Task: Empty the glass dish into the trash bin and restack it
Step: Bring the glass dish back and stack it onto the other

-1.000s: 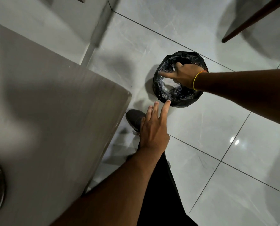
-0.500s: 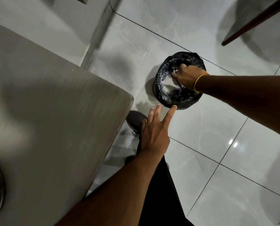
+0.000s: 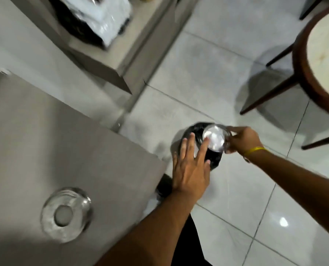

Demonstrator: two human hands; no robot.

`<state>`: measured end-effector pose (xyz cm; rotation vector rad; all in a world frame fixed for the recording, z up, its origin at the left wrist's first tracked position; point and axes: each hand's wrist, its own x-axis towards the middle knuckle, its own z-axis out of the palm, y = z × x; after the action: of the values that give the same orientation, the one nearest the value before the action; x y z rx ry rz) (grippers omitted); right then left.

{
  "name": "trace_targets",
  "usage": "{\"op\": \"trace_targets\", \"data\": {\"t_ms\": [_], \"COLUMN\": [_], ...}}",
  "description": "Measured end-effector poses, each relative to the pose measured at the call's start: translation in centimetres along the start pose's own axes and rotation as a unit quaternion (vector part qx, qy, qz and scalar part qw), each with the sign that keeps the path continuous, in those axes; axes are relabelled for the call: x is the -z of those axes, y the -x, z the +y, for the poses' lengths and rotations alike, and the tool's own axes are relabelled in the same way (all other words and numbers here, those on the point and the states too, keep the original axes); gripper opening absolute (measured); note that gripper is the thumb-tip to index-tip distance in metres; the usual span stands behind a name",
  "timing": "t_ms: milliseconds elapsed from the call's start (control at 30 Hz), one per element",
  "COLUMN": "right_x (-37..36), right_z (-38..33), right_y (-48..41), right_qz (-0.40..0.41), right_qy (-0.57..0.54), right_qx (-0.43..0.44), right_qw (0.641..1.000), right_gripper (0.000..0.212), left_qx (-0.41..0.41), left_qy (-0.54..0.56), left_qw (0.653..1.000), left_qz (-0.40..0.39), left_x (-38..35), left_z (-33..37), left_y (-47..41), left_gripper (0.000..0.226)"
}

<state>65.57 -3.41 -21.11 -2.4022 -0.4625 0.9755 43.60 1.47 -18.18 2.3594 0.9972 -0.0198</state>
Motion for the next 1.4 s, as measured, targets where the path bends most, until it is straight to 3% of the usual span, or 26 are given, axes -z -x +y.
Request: {"op": "trace_targets", "data": {"t_ms": [167,267,467,567,633,733,967,1033,1133,1267,1400], "right_x": [6.5,8.3,4.5,0.1,-4.1,-9.3,-20.1,-22.1,-24.1,-25.5,-25.5], "right_z": [-9.5,-16.0,-30.8,-35.2,-38.1,-39.8,-36.1,-34.1,-31.5,-29.9,-30.0], "right_y": [8.4,13.0,22.5,26.9,30.1,33.9,39.2,39.6,39.4,39.4,39.7], "right_qz": [0.019,0.022,-0.040,-0.094,-0.139,-0.169,-0.256,-0.269,-0.281,-0.284,-0.294], "right_qy": [-0.068,-0.041,-0.021,-0.016,0.010,0.111,0.311,0.347,0.356,0.352,0.369], "right_qx": [0.077,0.142,0.344,0.408,0.448,0.476,0.478,0.480,0.474,0.458,0.479], "right_qw": [0.995,0.989,0.938,0.908,0.883,0.856,0.780,0.760,0.755,0.765,0.740], "right_gripper": [0.030,0.035,0.078,0.080,0.068,0.041,0.040,0.042,0.047,0.052,0.045], "left_qx": [-0.057,-0.044,0.069,0.137,0.201,0.293,0.442,0.467,0.484,0.491,0.482], "left_qy": [0.020,0.008,0.003,-0.005,-0.014,-0.017,-0.004,-0.012,0.012,0.006,-0.029], "left_qw": [0.997,0.995,0.964,0.944,0.922,0.900,0.846,0.851,0.858,0.848,0.846], "left_qz": [0.052,0.090,0.255,0.301,0.330,0.322,0.298,0.241,0.172,0.197,0.225], "left_x": [11.8,18.4,30.7,34.1,35.6,35.4,27.4,24.2,20.2,18.0,16.9], "left_z": [4.7,5.2,-0.8,-5.4,-9.0,-13.3,-18.7,-19.3,-19.5,-19.3,-19.9], "left_y": [0.6,2.3,9.3,13.7,17.8,23.8,34.8,36.4,37.7,37.9,37.9], "left_gripper": [0.069,0.066,0.064,0.061,0.061,0.062,0.061,0.063,0.064,0.061,0.066]}}
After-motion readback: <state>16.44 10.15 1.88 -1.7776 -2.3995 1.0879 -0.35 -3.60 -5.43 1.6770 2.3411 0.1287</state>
